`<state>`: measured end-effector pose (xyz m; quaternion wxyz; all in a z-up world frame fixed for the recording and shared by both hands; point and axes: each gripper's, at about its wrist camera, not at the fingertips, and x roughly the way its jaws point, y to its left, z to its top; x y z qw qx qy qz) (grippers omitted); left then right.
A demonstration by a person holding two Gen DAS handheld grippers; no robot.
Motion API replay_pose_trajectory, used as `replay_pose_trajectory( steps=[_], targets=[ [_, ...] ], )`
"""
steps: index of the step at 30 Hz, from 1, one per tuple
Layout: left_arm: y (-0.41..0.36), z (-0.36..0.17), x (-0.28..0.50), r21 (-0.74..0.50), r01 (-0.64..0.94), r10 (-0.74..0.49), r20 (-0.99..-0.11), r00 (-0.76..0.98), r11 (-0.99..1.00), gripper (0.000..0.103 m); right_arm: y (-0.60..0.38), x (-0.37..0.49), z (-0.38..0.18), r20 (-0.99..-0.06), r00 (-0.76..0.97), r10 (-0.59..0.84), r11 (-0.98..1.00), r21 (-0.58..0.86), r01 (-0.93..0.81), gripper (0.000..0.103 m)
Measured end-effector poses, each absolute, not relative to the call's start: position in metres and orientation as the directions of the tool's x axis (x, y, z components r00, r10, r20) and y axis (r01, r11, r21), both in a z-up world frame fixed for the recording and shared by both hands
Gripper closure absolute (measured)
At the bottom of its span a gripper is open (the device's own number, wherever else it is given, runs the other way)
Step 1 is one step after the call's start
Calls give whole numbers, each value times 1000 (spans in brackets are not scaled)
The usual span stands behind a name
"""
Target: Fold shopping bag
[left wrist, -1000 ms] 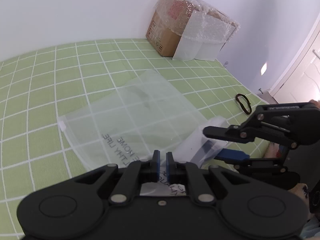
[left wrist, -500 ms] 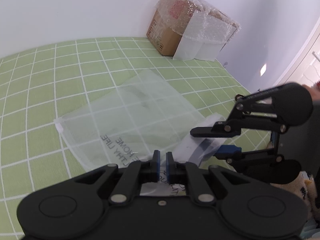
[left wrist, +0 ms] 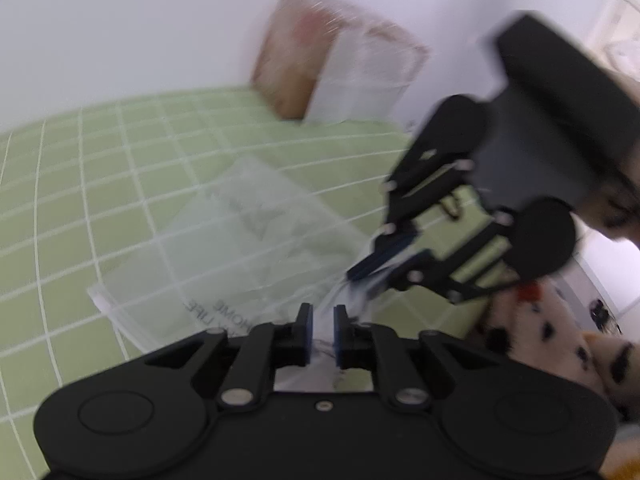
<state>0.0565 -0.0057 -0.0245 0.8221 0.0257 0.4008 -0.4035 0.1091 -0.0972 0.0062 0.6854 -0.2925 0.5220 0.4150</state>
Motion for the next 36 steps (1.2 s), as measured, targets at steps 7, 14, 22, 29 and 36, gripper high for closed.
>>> replay_pose_trajectory(
  steps=[7,14,22,29,36],
  targets=[
    [5,-9,18,-137,770,-660,-619,424,624,53,-110,105,9,-967,11,255,550,135,-824,92],
    [-6,-19,13,-64,811,-682,-581,444,582,47,-111,118,13,-969,-24,245,562,162,-811,92],
    [-34,-33,17,120,891,-641,-653,402,437,48,-106,124,-3,-971,-33,235,557,163,-814,92],
    [-22,-37,31,-26,863,-660,-656,367,505,55,-122,144,-3,-964,-44,263,597,198,-777,91],
    [-16,-38,40,-194,753,-652,-659,375,629,63,-142,160,-6,-944,-88,318,711,298,-637,91]
  ],
)
